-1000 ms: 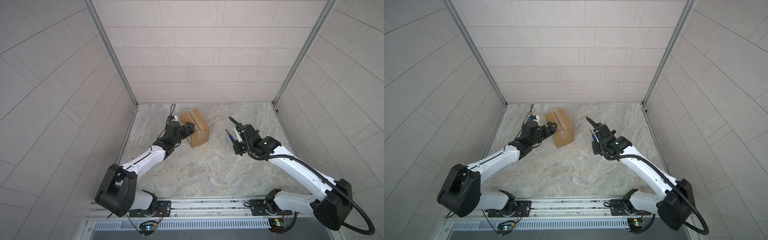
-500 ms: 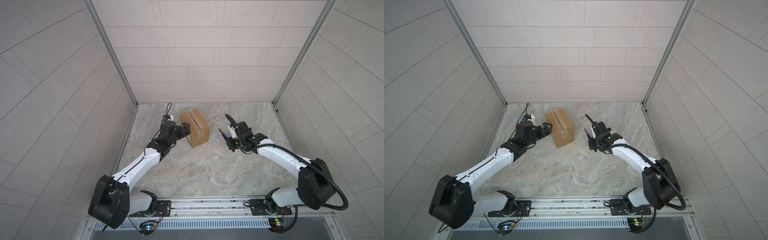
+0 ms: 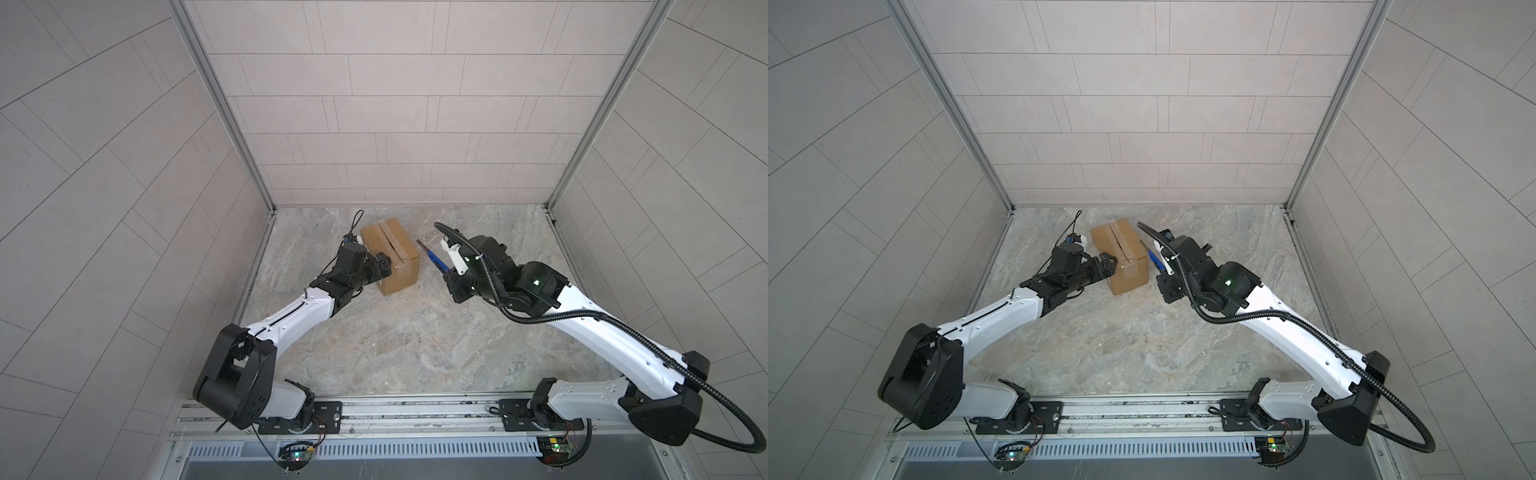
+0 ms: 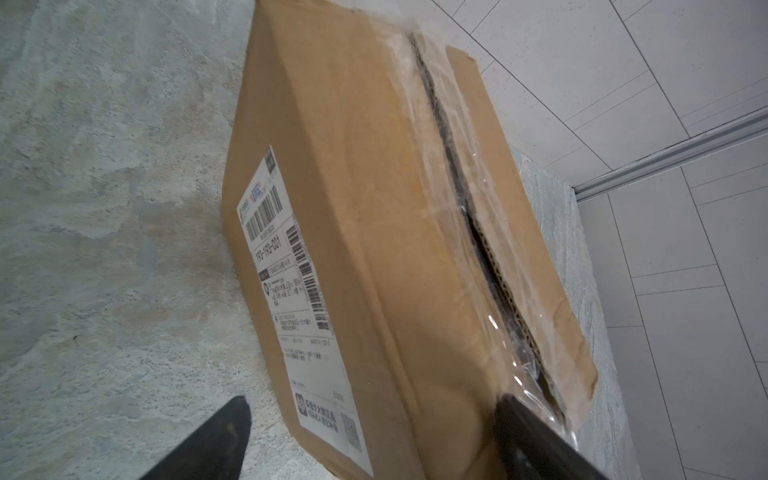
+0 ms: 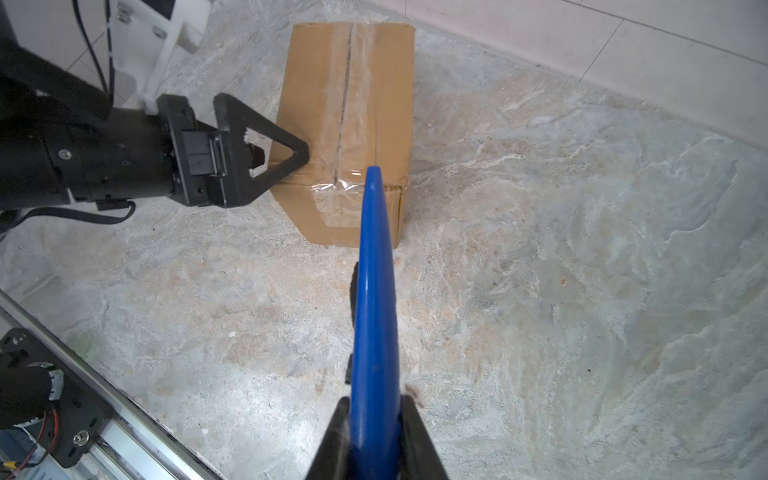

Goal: Unpack the express box
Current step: 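Bring the blue knife back to the box's top seam with the right gripper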

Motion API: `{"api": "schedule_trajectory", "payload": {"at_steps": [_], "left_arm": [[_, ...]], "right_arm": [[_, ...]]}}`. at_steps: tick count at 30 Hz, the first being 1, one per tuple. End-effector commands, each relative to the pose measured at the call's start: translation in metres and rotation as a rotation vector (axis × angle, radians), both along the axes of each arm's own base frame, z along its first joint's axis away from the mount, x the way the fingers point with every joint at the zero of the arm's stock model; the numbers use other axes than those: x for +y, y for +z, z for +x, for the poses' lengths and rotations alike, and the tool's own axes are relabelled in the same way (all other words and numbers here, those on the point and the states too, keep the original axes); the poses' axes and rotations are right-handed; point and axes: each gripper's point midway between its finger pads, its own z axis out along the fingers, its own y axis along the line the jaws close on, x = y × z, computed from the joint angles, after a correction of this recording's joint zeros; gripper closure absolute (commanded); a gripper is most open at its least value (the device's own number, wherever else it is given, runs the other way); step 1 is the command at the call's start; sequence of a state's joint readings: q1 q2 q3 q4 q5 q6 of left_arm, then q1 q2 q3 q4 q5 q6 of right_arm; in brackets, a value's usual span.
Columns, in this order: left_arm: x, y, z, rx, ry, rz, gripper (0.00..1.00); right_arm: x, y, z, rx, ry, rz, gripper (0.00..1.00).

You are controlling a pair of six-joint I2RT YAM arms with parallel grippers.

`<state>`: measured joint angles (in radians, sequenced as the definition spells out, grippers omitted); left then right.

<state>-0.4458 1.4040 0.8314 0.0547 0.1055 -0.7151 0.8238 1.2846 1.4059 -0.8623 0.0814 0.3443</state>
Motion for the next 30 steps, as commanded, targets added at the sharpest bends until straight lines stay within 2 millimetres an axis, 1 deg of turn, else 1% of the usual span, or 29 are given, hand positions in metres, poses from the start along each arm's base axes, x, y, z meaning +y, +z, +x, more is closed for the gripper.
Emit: {"api": "schedule_trajectory", "payload": {"at_steps": [1,5,9,15,19,23,30], "left_arm": [[-0.002,-0.013,-0.002,0.037,-0.002,0.017,0.06],[0.000,-0.018,-0.005,0.045,0.003,0.013,0.06],[0.000,-0.020,-0.006,0.044,0.004,0.006,0.06],[-0.003,-0.022,-0.005,0.044,0.000,-0.014,0.06],[-0.004,-0.023,-0.005,0.043,-0.001,-0.019,0.06],[-0.005,-0.023,-0.005,0.040,-0.002,-0.023,0.06],[-0.004,-0.026,-0.007,0.043,0.002,-0.034,0.07]], "right_arm": [[-0.007,-0.013,-0.009,0.037,0.014,-0.168,1.00],[0.008,-0.022,-0.010,0.058,0.053,-0.226,1.00],[0.015,-0.029,-0.006,0.069,0.063,-0.290,1.00],[0.023,-0.029,-0.003,0.045,0.069,-0.334,1.00],[0.028,-0.032,-0.002,0.043,0.070,-0.351,1.00],[0.027,-0.034,0.003,0.032,0.058,-0.376,1.00],[0.032,-0.043,0.006,0.044,0.064,-0.394,1.00]]}}
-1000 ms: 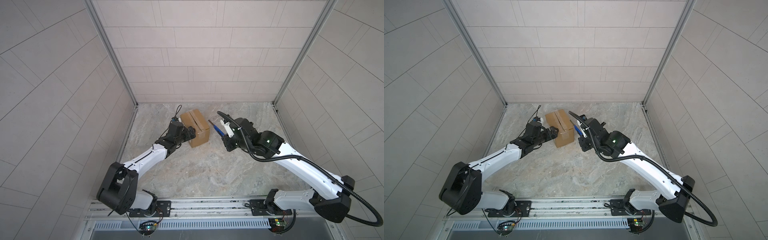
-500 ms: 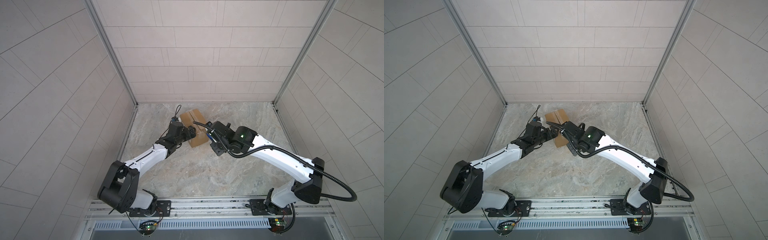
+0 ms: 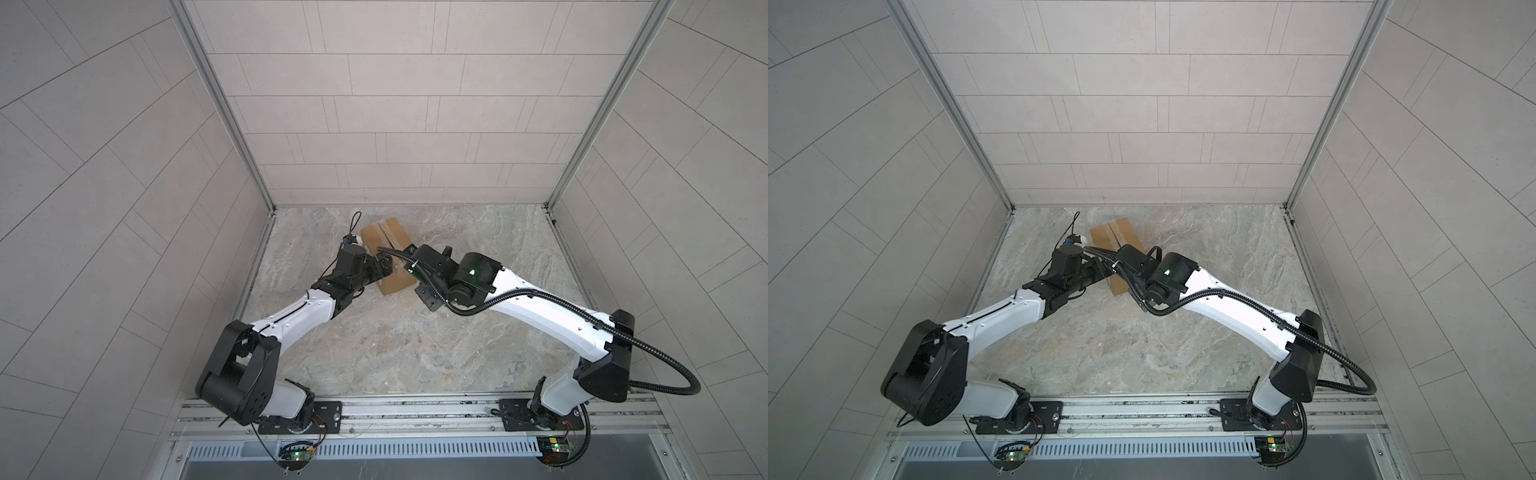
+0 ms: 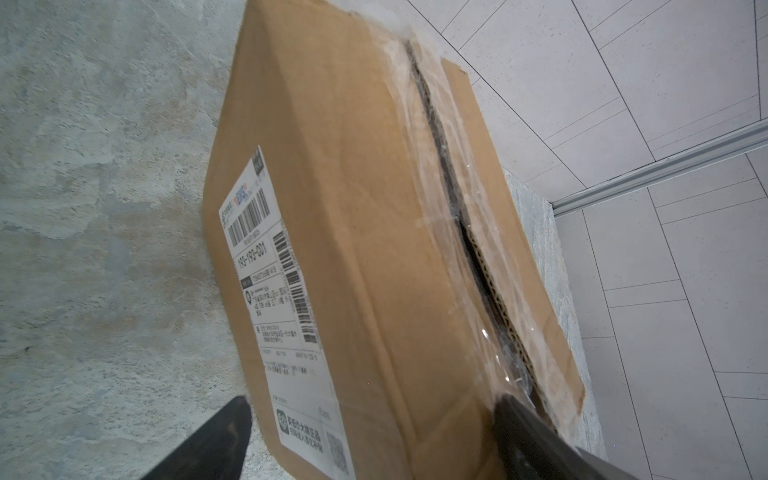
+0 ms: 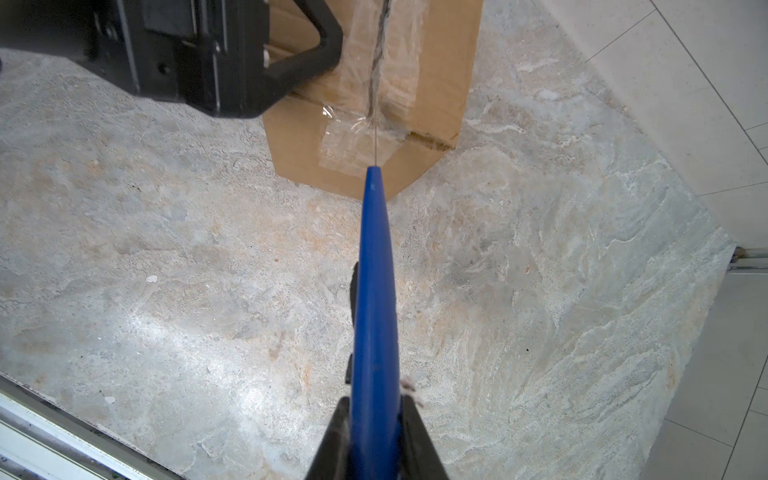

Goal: Unpack the express box

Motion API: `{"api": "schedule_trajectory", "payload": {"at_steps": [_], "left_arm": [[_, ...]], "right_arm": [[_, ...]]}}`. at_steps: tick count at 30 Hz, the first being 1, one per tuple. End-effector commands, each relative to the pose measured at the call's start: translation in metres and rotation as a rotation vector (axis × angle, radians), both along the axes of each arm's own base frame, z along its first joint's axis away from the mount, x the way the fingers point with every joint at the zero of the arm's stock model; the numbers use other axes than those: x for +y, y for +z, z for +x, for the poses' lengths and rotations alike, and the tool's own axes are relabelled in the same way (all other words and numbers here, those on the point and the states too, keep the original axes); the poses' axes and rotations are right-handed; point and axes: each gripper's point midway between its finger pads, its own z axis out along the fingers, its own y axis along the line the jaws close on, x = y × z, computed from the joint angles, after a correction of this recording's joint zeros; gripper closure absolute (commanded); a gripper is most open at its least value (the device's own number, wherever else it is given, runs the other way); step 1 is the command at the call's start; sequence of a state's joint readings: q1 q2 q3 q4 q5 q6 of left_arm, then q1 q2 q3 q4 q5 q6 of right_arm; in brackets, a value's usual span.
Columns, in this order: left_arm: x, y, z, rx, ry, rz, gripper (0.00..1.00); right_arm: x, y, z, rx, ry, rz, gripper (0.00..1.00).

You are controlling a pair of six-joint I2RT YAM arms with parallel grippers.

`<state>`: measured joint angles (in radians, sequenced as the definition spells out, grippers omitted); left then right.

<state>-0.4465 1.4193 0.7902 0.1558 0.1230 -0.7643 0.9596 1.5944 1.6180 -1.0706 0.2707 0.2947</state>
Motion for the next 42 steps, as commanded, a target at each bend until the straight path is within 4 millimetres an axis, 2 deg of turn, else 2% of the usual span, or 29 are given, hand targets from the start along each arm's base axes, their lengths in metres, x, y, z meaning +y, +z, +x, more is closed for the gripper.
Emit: {"api": "schedule_trajectory", "payload": {"at_steps": [1,14,28,32,42], "left_arm": [[0.002,-0.023,-0.011,0.059,-0.010,0.029,0.06],[0.002,-0.027,-0.012,0.065,-0.009,0.027,0.07],[0.002,-0.030,-0.015,0.070,-0.004,0.015,0.07],[0.003,-0.031,-0.015,0.073,0.004,0.009,0.07],[0.007,-0.038,-0.013,0.091,0.016,0.019,0.07]], "right_arm": [[-0.002,0.002,0.002,-0.012,0.001,-0.034,1.00],[-0.006,-0.004,0.011,-0.044,-0.021,-0.095,1.00],[0.010,-0.017,0.025,-0.028,-0.040,-0.136,1.00],[0.000,-0.016,0.022,0.004,-0.099,-0.180,1.00],[-0.023,-0.020,0.001,0.044,-0.103,-0.195,1.00]]}}
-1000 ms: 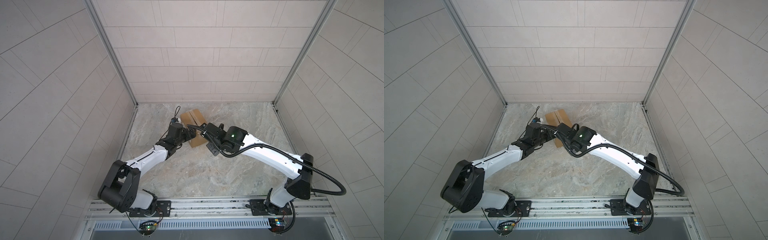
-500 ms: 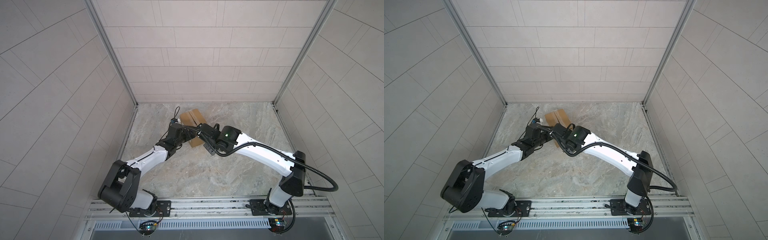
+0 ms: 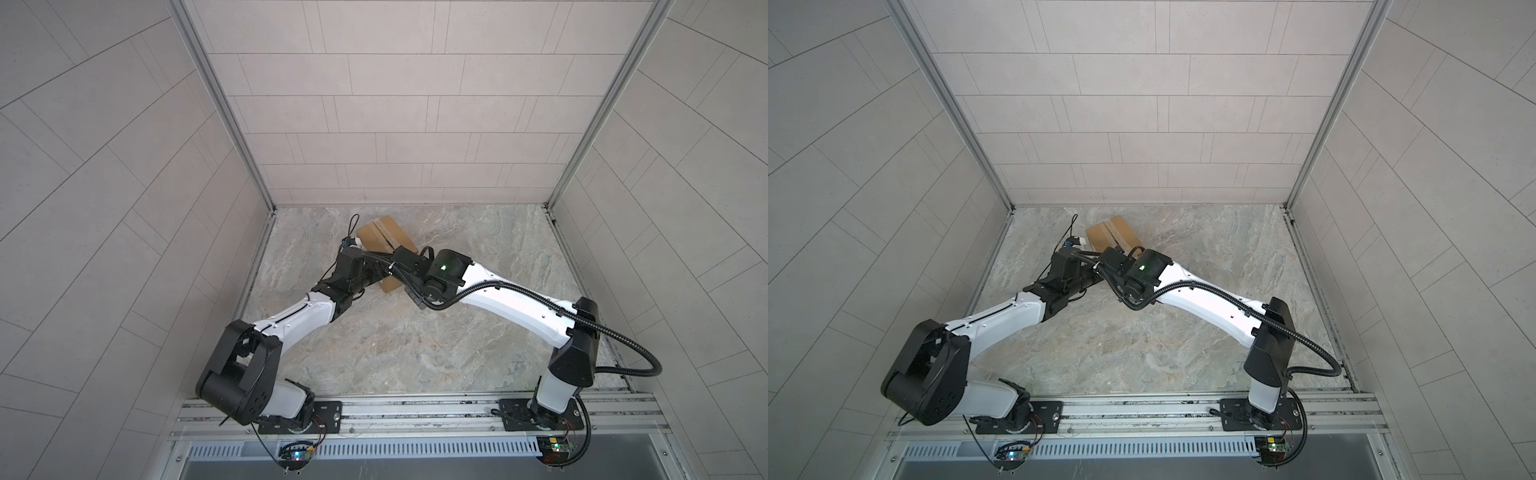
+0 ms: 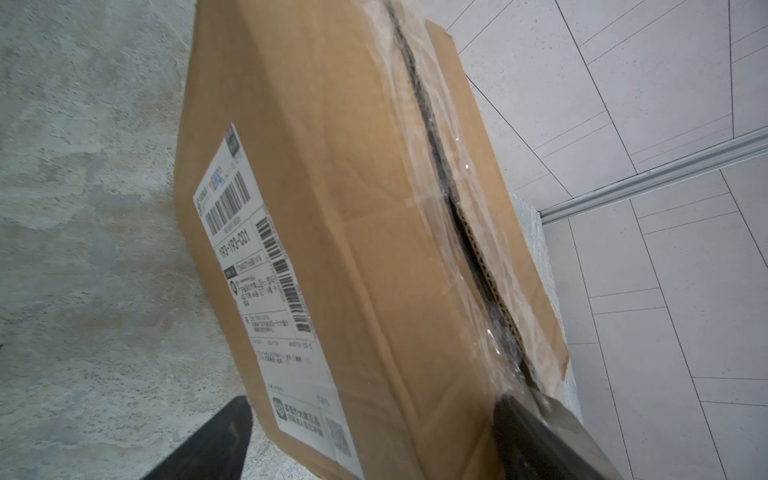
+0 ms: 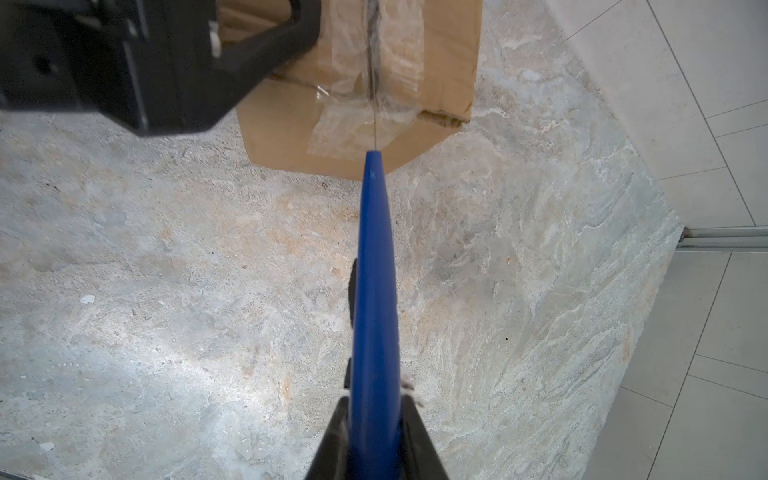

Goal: Unpack the express box

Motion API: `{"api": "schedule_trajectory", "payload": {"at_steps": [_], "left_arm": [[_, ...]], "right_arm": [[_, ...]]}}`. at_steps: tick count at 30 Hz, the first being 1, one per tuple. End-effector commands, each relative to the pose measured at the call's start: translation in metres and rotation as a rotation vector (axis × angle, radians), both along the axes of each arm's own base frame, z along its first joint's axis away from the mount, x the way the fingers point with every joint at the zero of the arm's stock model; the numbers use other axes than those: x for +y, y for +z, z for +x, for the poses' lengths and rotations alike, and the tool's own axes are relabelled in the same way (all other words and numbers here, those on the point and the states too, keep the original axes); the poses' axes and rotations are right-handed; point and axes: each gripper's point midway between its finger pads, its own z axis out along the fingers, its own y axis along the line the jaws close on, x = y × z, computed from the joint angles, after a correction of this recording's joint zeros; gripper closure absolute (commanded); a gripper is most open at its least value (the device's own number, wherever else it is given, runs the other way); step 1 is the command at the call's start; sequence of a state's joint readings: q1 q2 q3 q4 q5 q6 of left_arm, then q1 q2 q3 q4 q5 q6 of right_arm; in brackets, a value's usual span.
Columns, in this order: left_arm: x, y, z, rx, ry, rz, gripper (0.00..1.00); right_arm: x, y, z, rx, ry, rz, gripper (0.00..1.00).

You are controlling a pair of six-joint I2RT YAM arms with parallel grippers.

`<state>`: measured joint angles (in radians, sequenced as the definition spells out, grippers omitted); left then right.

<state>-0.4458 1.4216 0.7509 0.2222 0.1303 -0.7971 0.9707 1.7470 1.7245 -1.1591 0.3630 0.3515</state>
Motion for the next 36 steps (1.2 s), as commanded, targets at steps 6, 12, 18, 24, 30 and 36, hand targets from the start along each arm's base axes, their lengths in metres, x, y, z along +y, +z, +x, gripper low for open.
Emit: {"api": "schedule_trajectory", "payload": {"at_steps": [6,12,18,24,30,36], "left_arm": [[0.007,-0.032,-0.011,0.094,-0.002,0.053,0.07],[0.006,-0.031,-0.011,0.093,-0.005,0.053,0.07],[0.009,-0.035,-0.012,0.106,-0.002,0.062,0.07],[0.018,-0.043,-0.012,0.129,0.031,0.060,0.08],[0.024,-0.044,-0.009,0.141,0.044,0.064,0.08],[0.026,-0.042,-0.007,0.138,0.046,0.070,0.08]], "right_arm": [[-0.019,-0.001,-0.013,0.039,-0.030,-0.023,1.00],[0.009,-0.003,0.003,0.015,-0.016,0.035,1.00],[0.021,-0.007,0.015,0.003,-0.002,0.031,1.00],[0.000,-0.003,0.008,0.010,-0.014,0.017,1.00],[-0.026,-0.006,-0.008,0.043,-0.019,-0.020,1.00],[-0.045,-0.005,-0.014,0.044,-0.032,-0.044,1.00]]}}
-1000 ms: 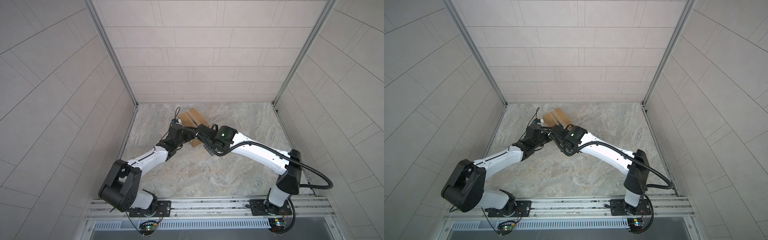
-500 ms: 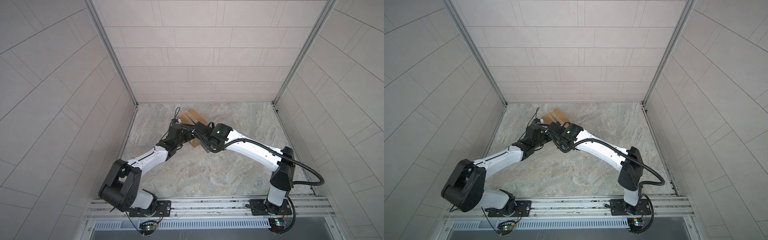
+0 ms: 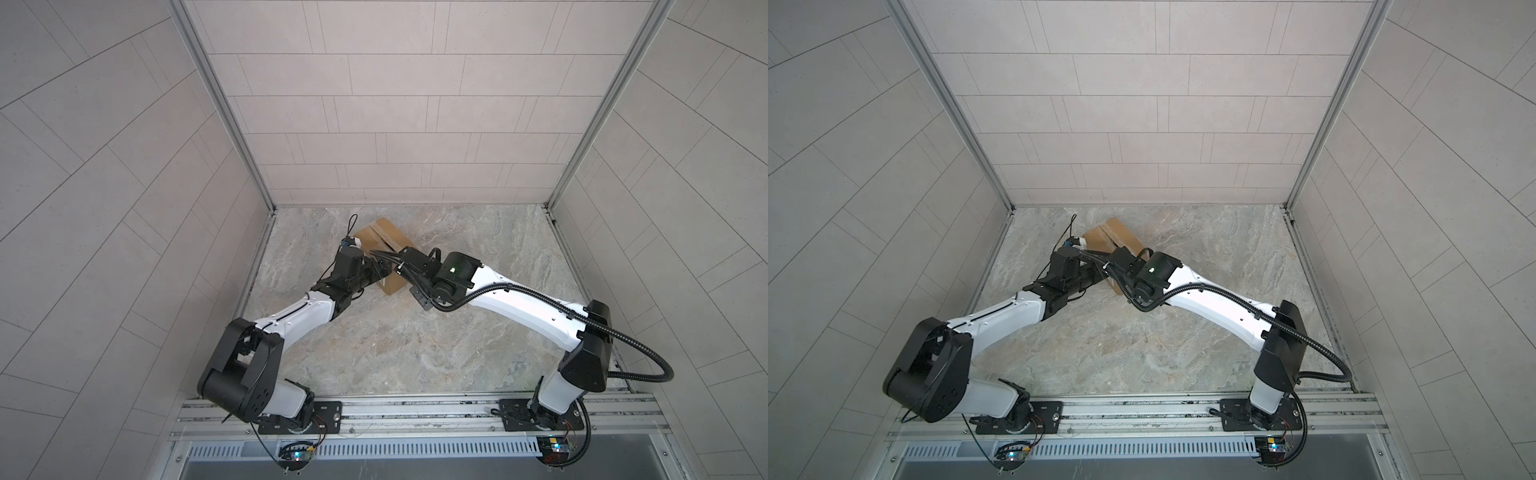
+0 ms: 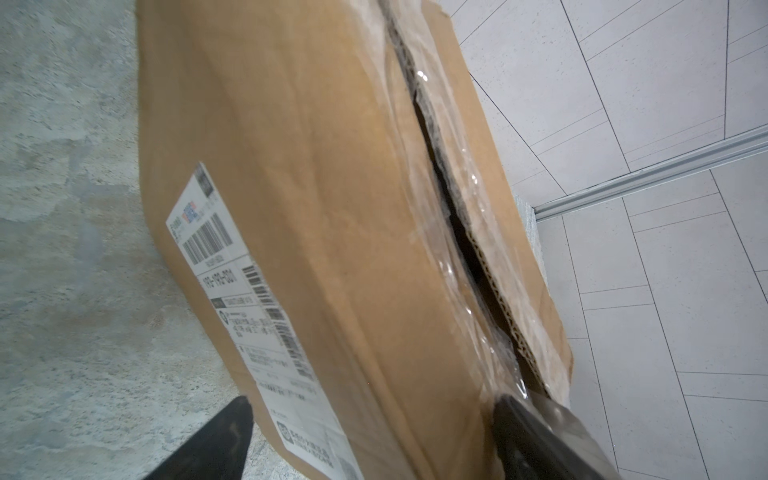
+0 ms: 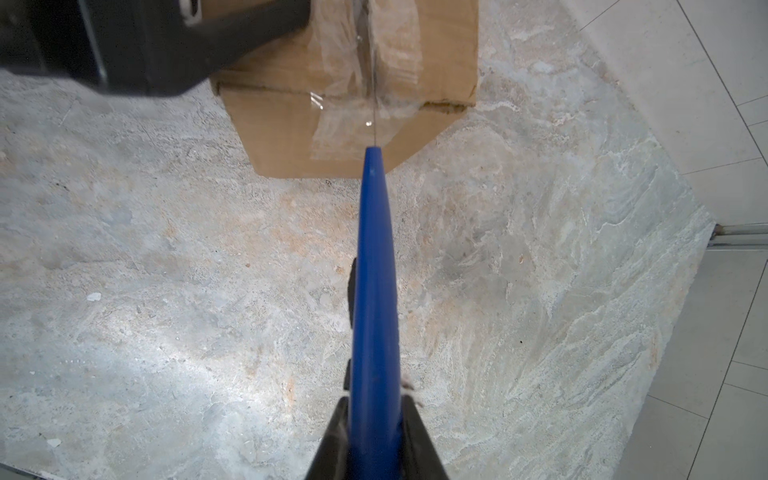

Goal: Unpack the express box

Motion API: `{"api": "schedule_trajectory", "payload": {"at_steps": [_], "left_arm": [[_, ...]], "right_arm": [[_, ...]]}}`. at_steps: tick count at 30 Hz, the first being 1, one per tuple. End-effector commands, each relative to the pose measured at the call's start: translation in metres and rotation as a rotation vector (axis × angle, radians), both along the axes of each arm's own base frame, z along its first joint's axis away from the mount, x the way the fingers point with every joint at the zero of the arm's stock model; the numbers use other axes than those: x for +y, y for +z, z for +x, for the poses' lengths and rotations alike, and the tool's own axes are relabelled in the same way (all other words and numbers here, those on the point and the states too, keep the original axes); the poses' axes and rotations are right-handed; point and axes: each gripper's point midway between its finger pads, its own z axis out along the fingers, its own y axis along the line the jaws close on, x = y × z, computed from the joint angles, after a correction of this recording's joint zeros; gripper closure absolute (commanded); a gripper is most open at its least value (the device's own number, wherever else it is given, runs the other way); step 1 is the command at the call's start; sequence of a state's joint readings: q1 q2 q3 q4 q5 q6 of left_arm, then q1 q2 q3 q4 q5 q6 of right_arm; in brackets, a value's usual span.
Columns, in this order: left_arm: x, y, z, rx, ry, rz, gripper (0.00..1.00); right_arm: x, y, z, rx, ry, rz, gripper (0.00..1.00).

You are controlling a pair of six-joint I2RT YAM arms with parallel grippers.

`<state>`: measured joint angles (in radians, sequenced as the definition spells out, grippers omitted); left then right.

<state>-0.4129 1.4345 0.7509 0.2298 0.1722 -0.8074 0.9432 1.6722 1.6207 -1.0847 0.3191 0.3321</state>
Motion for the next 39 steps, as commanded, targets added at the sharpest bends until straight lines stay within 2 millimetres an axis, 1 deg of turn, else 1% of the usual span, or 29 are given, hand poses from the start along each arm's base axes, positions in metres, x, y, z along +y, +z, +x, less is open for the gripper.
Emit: {"api": "schedule_trajectory", "payload": {"at_steps": [1,6,10,16,18,20,22,24,27,29,31,34,36,39], "left_arm": [[0.021,-0.038,-0.011,0.120,0.042,0.096,0.08],[0.022,-0.038,-0.010,0.123,0.042,0.105,0.08],[0.024,-0.037,-0.008,0.122,0.044,0.105,0.08],[0.023,-0.031,-0.004,0.113,0.041,0.102,0.08],[0.021,-0.027,-0.003,0.102,0.034,0.097,0.08],[0.021,-0.018,-0.001,0.081,0.029,0.090,0.07],[0.020,-0.006,0.001,0.055,0.026,0.088,0.07],[0.020,0.008,0.003,0.023,0.023,0.088,0.07],[0.022,0.031,0.006,-0.027,0.024,0.095,0.05],[0.025,0.046,0.006,-0.054,0.027,0.102,0.05],[0.029,0.056,0.006,-0.074,0.033,0.111,0.04],[0.035,0.065,0.002,-0.092,0.046,0.125,0.04],[0.041,0.066,-0.002,-0.094,0.057,0.137,0.04],[0.048,0.066,-0.009,-0.099,0.074,0.147,0.03]], "right_arm": [[-0.037,-0.001,-0.012,0.037,-0.036,-0.096,1.00],[-0.043,-0.004,-0.020,0.052,-0.038,-0.090,1.00],[-0.043,-0.006,-0.028,0.071,-0.027,-0.049,1.00],[-0.058,-0.004,-0.034,0.060,-0.049,-0.041,1.00],[-0.062,-0.001,-0.034,0.052,-0.064,-0.021,1.00],[-0.067,0.002,-0.032,0.045,-0.083,0.016,1.00],[-0.072,0.000,-0.028,0.045,-0.110,0.062,1.00],[-0.080,-0.006,-0.020,0.046,-0.151,0.118,1.00],[-0.087,-0.017,-0.003,0.056,-0.214,0.274,1.00],[-0.091,-0.020,0.011,0.023,-0.249,0.389,1.00],[-0.093,-0.023,0.026,-0.015,-0.255,0.487,1.00],[-0.100,-0.034,0.046,-0.029,-0.296,0.579,1.00],[-0.104,-0.042,0.060,-0.047,-0.315,0.599,1.00],[-0.099,-0.052,0.084,-0.064,-0.317,0.654,1.00]]}}
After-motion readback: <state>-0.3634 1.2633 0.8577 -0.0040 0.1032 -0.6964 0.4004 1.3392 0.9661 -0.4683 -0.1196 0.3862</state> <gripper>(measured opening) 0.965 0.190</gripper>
